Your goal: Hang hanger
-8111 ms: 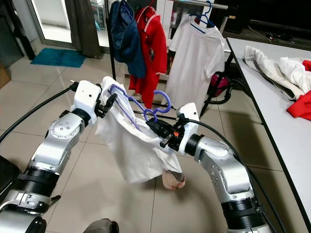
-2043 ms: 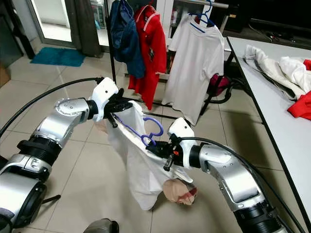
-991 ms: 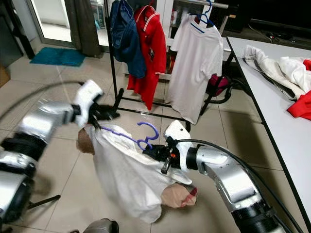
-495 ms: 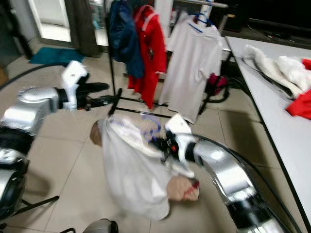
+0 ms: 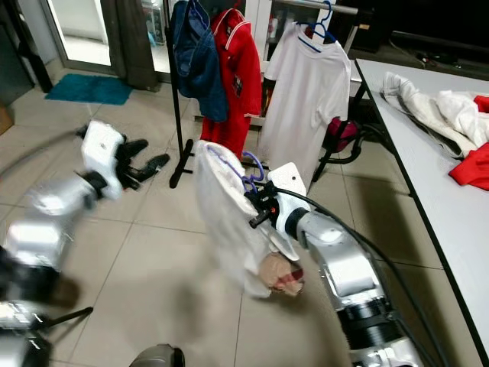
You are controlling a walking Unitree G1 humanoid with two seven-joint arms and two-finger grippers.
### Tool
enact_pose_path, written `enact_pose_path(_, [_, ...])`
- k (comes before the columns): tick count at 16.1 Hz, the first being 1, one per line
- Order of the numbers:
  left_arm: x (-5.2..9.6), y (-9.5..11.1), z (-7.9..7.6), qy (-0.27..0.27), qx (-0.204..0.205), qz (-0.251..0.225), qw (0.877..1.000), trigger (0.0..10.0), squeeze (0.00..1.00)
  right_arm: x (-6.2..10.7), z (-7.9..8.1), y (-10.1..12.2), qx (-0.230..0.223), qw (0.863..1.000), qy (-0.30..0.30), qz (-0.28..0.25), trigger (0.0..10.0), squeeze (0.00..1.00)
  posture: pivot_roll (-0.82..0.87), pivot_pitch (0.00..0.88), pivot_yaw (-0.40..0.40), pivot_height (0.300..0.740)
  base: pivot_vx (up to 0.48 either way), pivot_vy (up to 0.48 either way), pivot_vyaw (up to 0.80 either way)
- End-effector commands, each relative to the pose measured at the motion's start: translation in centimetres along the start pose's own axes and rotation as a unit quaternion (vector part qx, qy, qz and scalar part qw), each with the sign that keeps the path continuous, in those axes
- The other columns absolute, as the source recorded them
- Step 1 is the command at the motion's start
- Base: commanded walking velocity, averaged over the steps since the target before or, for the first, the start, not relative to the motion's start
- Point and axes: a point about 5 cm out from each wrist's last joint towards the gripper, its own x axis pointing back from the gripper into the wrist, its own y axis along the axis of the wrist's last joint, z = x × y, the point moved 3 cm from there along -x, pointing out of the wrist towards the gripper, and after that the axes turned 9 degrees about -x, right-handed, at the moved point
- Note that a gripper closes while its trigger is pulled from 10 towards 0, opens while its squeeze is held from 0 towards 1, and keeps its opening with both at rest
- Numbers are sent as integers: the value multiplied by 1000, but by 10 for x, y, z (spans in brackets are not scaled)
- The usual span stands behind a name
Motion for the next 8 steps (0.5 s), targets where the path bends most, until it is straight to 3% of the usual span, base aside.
enact_pose_path(1, [-2, 1, -8, 11, 8, -4, 1000, 10000, 0, 1, -4, 12, 0, 1000, -5, -27, 10000, 0, 74, 0, -78, 740, 0, 0, 0])
enact_pose_path(2, [-4, -1, -18, 5, 19, -3, 1000, 10000, 0, 2, 0, 13, -15, 999, 10, -34, 10000, 0, 70, 0, -75, 740, 0, 0, 0])
enact_pose_path(4, [-8, 2, -29, -9, 24, -8, 1000, 10000, 929, 5, 2, 15, -31, 998, 28, -45, 10000, 0, 61, 0, -68, 740, 0, 0, 0])
enact_pose_path(5, [-14, 10, -34, -2, 21, -22, 1000, 10000, 1000, 8, 6, 17, -39, 997, 51, -51, 10000, 0, 58, 0, -67, 740, 0, 0, 0])
enact_pose_path(7, [-22, 16, -34, 20, 3, -26, 999, 10000, 1000, 10, 9, 17, -36, 996, 68, -52, 10000, 0, 51, 0, -64, 740, 0, 0, 0])
enact_pose_path(8, [-24, 19, -32, 30, 3, -28, 999, 10000, 702, 11, 10, 17, -33, 995, 73, -51, 10000, 0, 47, 0, -61, 740, 0, 0, 0])
